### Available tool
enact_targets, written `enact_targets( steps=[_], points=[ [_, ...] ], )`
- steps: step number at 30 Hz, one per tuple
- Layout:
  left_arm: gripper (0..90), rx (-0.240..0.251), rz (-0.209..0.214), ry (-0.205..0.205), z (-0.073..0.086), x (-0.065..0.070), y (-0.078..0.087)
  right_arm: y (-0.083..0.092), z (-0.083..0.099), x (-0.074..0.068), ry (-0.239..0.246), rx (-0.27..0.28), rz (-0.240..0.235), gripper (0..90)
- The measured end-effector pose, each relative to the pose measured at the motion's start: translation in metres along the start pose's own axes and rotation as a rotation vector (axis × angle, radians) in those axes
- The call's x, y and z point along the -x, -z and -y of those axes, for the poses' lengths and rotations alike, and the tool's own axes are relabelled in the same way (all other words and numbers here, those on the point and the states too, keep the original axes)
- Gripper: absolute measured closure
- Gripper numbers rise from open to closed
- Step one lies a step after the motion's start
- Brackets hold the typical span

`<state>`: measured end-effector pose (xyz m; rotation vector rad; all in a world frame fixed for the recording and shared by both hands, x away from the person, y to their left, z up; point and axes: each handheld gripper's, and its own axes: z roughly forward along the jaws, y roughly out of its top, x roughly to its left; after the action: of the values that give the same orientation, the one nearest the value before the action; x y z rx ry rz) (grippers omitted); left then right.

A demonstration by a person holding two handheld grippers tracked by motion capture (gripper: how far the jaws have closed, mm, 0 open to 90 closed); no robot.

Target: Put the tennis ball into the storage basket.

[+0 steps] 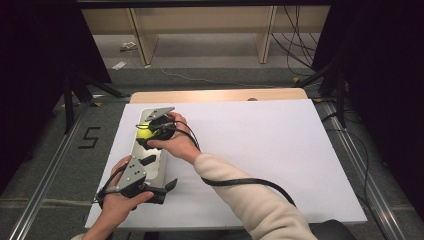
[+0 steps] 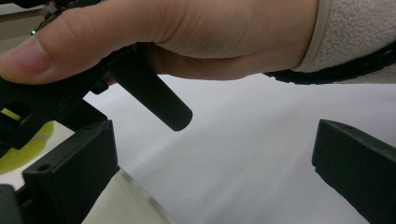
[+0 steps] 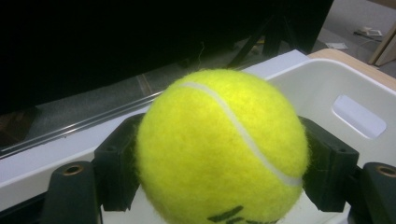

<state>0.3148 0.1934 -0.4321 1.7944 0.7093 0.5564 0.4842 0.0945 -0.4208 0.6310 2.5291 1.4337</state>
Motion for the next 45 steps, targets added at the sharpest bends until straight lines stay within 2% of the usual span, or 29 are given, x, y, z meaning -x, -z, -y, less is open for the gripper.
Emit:
enact_targets(
  steps=[12,40,42,45],
  points=[
    [0.0,0.000,0.000,0.000,0.0001,0.0002,0.0000,-0.0036,0.0030,-0.0015,-0.002,-0.014,-0.011,26.4],
    [0.0,-0.001,0.000,-0.003,0.0003,-0.0001,0.0003,-0.0056,0.0058,-0.0009,-0.008,-0.019,0.000,25.9],
    [0.0,-0.001,-0.002,0.000,0.0003,0.0001,0.0005,-0.0057,0.0059,-0.0009,-0.011,-0.022,0.000,25.2],
    [0.0,-0.001,-0.003,0.000,0.0003,0.0000,0.0006,-0.0052,0.0052,-0.0005,-0.003,-0.006,0.018,16.4]
  ],
)
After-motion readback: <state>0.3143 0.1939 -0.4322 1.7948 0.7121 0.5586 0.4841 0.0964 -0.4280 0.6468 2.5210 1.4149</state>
